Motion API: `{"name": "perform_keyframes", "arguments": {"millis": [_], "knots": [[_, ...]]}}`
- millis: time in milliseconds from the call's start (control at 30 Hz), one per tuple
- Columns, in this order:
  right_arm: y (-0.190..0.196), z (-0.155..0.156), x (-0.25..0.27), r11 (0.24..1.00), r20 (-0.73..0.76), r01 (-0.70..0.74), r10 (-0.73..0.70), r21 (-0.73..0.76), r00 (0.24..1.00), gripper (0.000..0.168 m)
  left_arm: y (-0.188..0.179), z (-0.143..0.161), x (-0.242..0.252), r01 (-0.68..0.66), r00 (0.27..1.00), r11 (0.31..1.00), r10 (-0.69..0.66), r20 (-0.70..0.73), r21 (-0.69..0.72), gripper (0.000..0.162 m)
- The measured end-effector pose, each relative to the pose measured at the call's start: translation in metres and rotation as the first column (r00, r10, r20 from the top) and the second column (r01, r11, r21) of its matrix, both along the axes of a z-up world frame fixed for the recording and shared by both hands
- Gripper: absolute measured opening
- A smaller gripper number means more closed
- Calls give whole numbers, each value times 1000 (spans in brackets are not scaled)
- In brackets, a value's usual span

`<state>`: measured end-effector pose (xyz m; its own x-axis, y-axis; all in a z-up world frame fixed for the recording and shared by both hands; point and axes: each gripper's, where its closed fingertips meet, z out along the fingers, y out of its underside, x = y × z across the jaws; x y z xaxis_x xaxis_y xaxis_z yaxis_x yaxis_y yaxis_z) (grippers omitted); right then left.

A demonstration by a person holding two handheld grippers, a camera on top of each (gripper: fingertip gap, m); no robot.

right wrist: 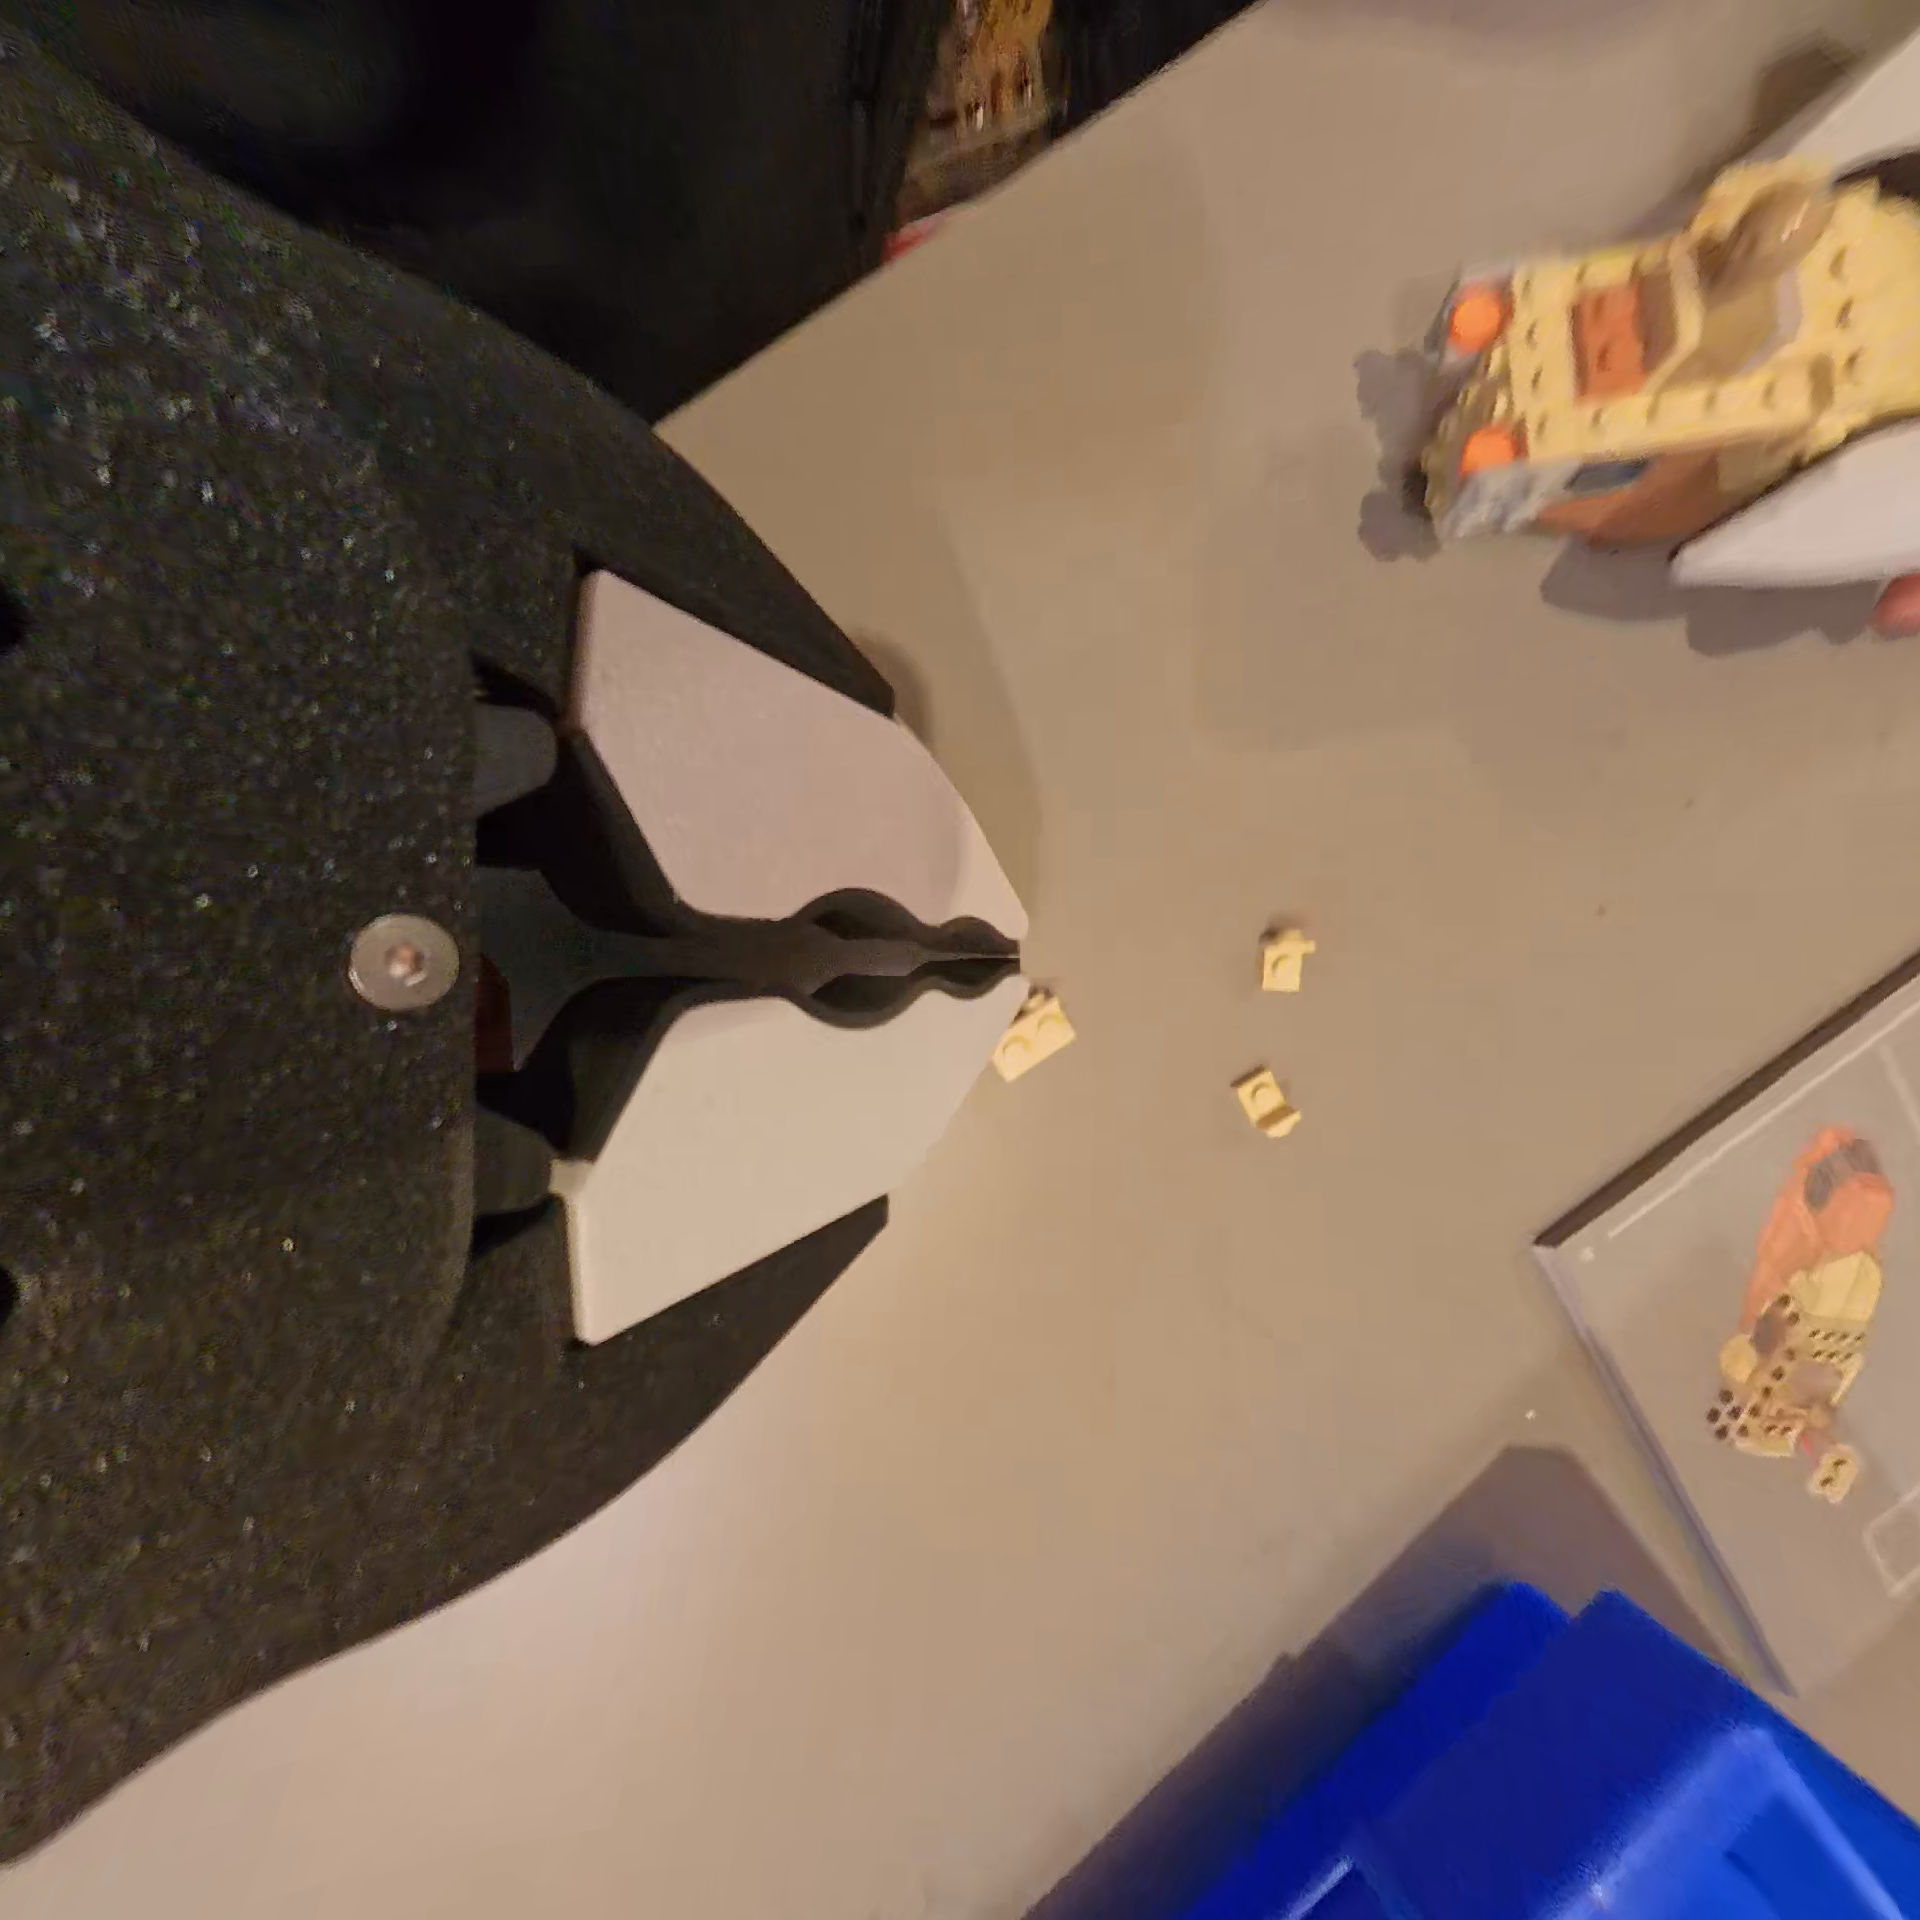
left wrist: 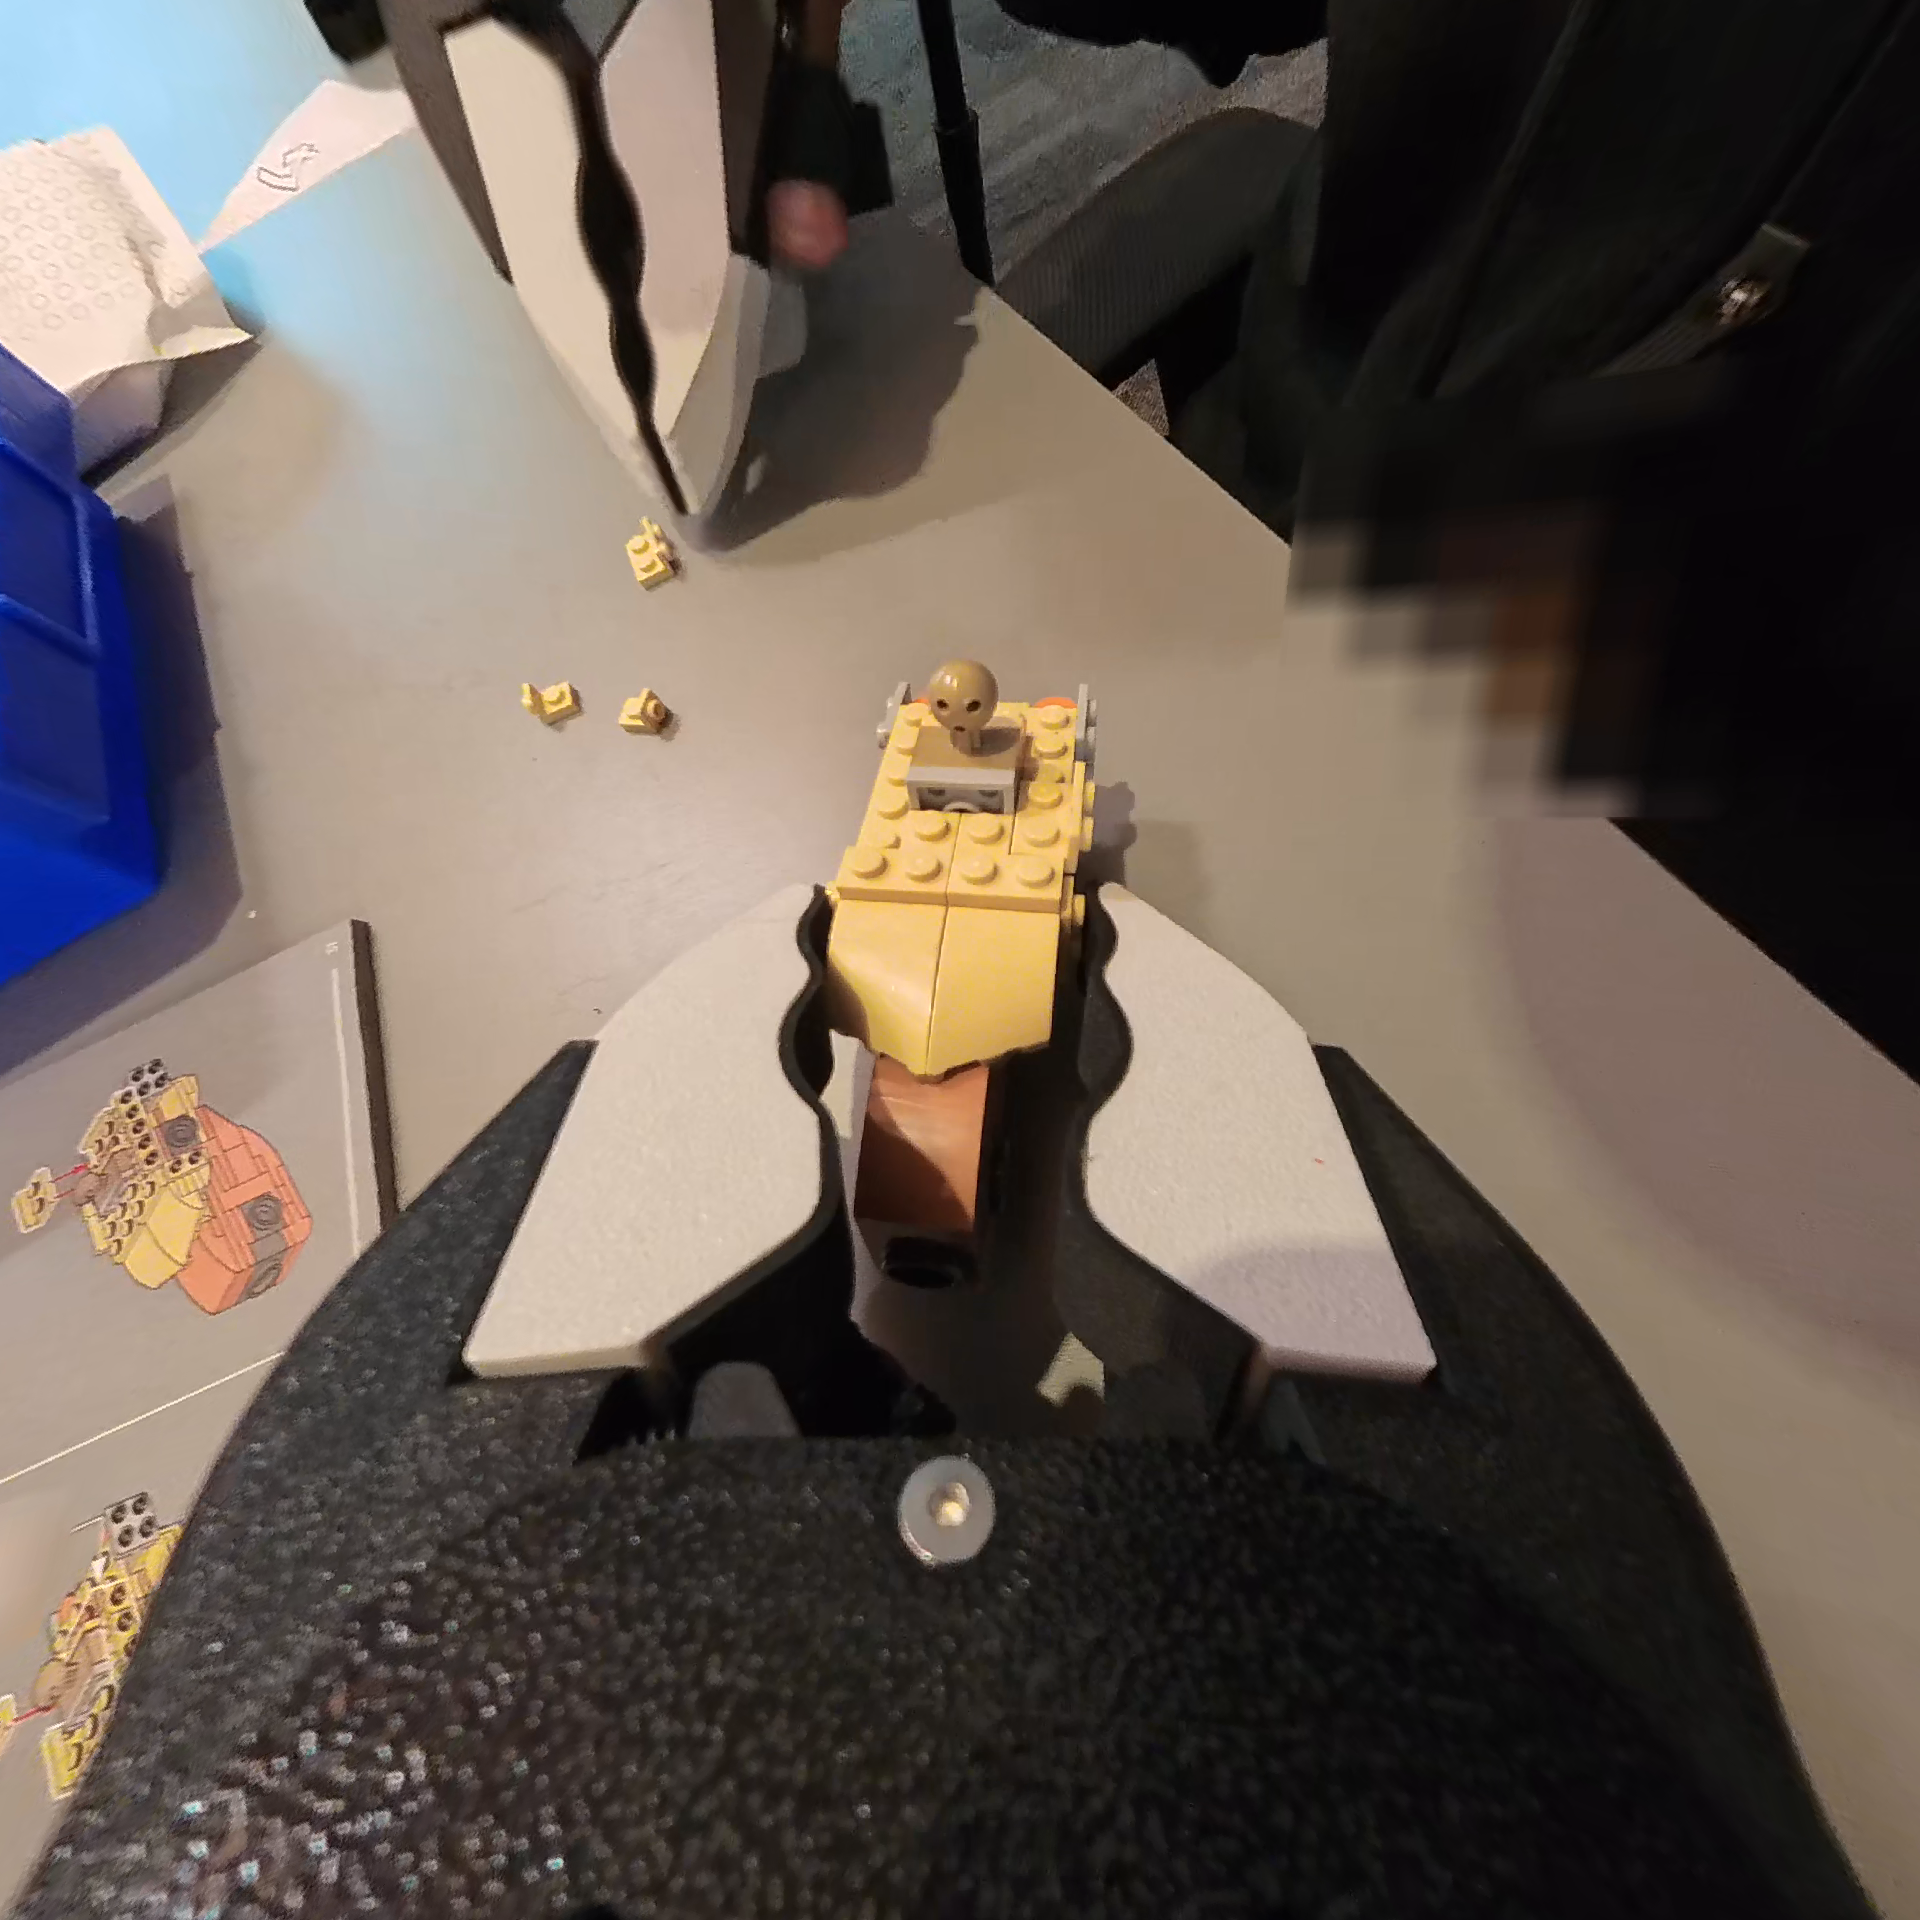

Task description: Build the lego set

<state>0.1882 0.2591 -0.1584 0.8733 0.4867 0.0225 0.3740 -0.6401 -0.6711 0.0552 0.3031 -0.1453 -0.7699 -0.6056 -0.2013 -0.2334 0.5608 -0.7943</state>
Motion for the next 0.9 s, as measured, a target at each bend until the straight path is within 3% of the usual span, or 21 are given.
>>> {"name": "perform_keyframes", "arguments": {"millis": [300,600,900], "knots": [[23,-7,25,1000,117,3,-3,6,993,12,-2,0,-1,1,1000,1000,-1,-1,0,45],[22,4,18,1000,-41,-19,20,18,999,20,-2,0,-1,4,1000,1000,-4,-2,-1,44],[27,-4,14,1000,25,7,-7,-2,1000,31,-2,0,-1,5,1000,1000,-5,-3,-1,45]]}}
